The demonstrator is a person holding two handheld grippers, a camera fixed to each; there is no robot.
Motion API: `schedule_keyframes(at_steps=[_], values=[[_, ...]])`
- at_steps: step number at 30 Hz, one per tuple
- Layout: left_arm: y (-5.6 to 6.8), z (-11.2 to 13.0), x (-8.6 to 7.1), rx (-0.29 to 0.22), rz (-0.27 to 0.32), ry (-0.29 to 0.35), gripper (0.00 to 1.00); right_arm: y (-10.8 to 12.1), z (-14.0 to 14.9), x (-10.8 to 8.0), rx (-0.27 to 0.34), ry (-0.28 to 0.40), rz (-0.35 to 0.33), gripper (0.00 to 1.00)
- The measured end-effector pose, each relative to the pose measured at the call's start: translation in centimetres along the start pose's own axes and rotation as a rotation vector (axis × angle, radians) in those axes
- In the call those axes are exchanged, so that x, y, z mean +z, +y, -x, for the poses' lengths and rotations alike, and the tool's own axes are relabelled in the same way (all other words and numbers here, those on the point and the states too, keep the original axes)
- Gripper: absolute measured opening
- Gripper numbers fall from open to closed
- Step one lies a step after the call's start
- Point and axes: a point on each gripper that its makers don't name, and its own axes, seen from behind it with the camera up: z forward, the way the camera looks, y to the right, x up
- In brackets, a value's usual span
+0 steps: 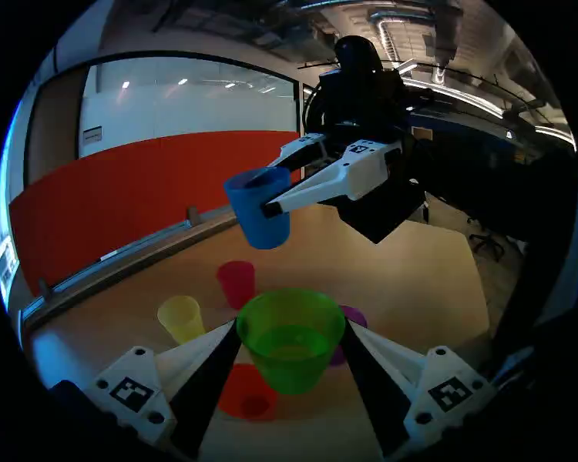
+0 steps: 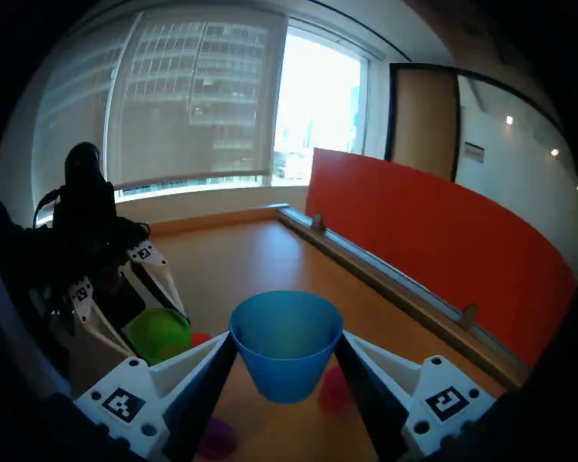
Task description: Pour water
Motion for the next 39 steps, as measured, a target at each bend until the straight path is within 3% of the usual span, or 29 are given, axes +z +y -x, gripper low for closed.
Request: schedule_keyframes(at_steps=[39], values=[[5.0, 6.4, 1.0, 0.006, 0.065, -0.113, 0.89, 0.5, 8.4, 2.8, -0.008, -0.151, -0.030, 0.91]])
